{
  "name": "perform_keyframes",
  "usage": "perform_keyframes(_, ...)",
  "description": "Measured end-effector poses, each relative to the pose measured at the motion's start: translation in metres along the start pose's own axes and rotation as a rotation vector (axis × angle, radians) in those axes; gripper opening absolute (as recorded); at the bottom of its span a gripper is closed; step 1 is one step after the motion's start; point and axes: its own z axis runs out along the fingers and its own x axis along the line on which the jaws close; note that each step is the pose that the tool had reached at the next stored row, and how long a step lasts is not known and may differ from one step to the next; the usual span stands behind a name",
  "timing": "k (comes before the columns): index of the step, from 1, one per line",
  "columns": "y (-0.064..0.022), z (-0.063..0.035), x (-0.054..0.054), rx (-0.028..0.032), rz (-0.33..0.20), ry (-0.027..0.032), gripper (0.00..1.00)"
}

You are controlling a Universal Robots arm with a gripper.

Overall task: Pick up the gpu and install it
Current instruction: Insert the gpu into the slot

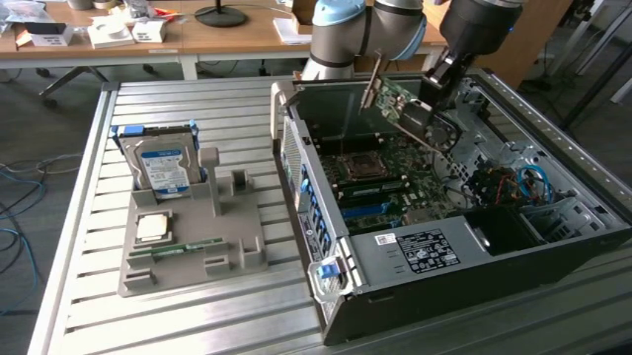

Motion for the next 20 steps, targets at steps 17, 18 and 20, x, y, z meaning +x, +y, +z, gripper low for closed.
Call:
perform_keyframes(17, -0.0002, 0.0017, 0.0, -0.0059, -0.308, 0.0298, 0.26)
perform_keyframes(18, -0.0002, 0.0018, 0.0, -0.0063, -0.326, 0.0316, 0.26)
perform_keyframes(20, -0.0002, 0.002, 0.0, -0.007, -0.362, 0.0351, 0.26)
